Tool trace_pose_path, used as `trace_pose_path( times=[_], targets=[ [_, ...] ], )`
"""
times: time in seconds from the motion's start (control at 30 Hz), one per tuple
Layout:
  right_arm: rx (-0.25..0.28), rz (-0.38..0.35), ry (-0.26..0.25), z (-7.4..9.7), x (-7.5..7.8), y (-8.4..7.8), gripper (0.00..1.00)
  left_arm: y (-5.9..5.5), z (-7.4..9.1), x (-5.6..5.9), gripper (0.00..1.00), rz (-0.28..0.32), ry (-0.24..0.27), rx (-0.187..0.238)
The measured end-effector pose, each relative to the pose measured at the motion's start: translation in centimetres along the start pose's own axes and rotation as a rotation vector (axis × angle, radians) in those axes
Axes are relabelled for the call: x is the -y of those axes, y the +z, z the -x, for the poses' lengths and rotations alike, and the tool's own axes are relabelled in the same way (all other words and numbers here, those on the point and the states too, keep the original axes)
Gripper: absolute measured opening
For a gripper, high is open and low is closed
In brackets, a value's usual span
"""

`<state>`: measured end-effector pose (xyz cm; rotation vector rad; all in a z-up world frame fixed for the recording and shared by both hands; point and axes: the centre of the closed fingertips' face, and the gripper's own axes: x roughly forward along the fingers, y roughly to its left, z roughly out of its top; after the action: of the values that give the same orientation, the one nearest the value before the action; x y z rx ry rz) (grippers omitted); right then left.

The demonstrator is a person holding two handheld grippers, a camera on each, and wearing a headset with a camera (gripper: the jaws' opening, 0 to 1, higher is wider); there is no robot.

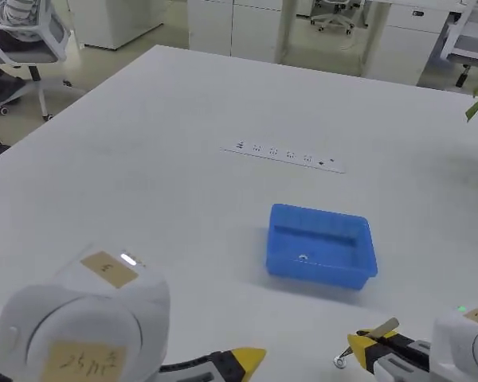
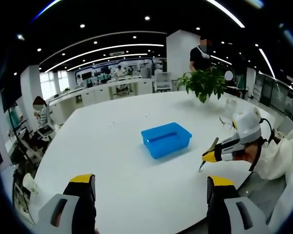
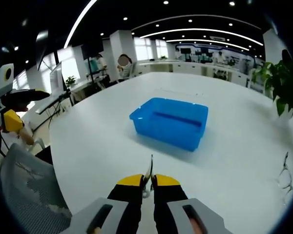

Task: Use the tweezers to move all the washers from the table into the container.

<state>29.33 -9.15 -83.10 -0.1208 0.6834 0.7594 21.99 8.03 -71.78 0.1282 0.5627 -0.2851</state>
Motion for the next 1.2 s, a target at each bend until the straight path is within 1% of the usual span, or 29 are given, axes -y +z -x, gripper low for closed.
trace_pose_path(
  times=[0.2, 0.53, 0.7, 0.8, 0.93, 1.03, 1.1, 1.2],
  targets=[
    [-0.018, 0.012, -0.001, 0.02, 0.04, -0.51, 0.04, -0.32, -0.13, 0.12, 0.97, -0.005, -0.005, -0.01],
    [-0.013, 0.013, -0.003, -0.26, 0.12, -0.24, 0.04, -0.63, -0.03, -0.35, 0.96, 0.001, 0.009, -0.012],
    [-0.017, 0.006, 0.002, -0.3, 0.05, -0.33, 0.04, -0.75, -0.08, -0.32, 0.96, 0.001, 0.005, -0.015],
    [-0.018, 0.018, 0.002, -0.15, -0.19, -0.49, 0.04, -0.77, -0.07, -0.34, 0.96, 0.003, 0.006, -0.014],
    [-0.013, 0.015, -0.005, -0.17, 0.01, -0.47, 0.03, -0.95, -0.1, -0.33, 0.96, 0.003, 0.005, -0.018],
    [-0.014, 0.022, -0.005, -0.17, 0.14, -0.5, 0.03, -0.92, -0.09, -0.28, 0.96, 0.003, 0.003, -0.017],
    [-0.019, 0.039, -0.001, -0.13, 0.07, -0.54, 0.03, -0.87, -0.09, -0.29, 0.96, 0.001, 0.004, -0.015],
    [-0.03, 0.045, -0.001, -0.09, -0.04, -0.58, 0.02, -0.78, -0.1, -0.32, 0.96, 0.002, 0.005, -0.011]
  ],
)
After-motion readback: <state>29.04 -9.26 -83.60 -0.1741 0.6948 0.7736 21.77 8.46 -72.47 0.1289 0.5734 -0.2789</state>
